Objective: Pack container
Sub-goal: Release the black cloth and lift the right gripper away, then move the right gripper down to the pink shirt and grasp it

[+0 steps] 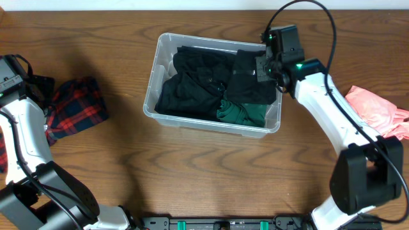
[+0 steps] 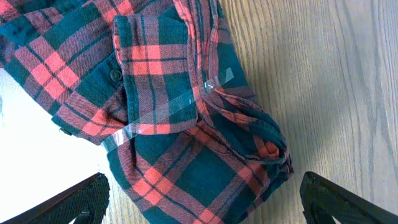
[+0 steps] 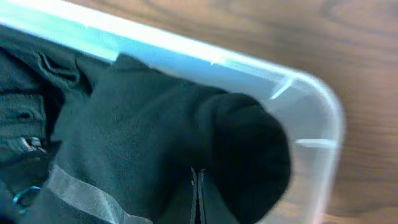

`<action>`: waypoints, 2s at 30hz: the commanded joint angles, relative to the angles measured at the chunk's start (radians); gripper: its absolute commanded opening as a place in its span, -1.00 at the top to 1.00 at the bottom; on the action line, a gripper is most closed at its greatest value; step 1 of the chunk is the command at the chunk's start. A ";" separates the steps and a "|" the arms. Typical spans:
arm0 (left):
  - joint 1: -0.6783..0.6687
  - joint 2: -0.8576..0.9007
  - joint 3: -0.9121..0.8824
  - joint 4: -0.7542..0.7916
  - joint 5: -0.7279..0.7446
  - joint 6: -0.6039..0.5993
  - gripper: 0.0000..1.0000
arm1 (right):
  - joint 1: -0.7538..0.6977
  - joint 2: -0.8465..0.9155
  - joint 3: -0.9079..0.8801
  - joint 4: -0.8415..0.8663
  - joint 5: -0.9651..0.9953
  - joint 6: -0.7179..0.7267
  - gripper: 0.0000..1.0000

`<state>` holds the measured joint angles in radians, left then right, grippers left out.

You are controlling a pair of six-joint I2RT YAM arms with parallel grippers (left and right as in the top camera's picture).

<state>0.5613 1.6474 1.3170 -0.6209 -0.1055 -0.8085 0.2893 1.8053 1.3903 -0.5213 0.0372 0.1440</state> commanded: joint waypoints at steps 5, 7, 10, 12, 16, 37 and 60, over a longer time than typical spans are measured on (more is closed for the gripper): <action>0.005 0.008 0.000 0.001 -0.015 -0.001 -0.96 | 0.006 0.126 0.012 0.004 0.005 -0.016 0.98; 0.005 0.008 0.000 0.001 -0.015 -0.001 -0.96 | 0.005 0.106 0.018 0.024 0.005 -0.016 0.98; 0.005 0.008 0.000 0.001 -0.015 -0.001 -0.96 | 0.005 0.055 0.037 0.057 0.005 -0.015 0.98; 0.005 0.008 0.000 0.001 -0.015 -0.001 -0.96 | 0.002 0.003 0.063 0.061 0.008 -0.015 0.97; 0.005 0.008 0.000 0.001 -0.015 -0.001 -0.96 | -0.040 -0.109 0.110 0.040 0.010 0.009 0.98; 0.005 0.008 0.000 0.001 -0.015 -0.001 -0.96 | -0.836 -0.276 0.056 -0.442 -0.024 0.152 -0.30; 0.005 0.008 0.000 0.001 -0.015 -0.001 -0.96 | -1.144 0.154 -0.032 -0.330 -0.222 0.050 -0.94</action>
<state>0.5613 1.6478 1.3170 -0.6209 -0.1055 -0.8085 -0.8547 1.9175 1.3701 -0.8696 -0.0990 0.2504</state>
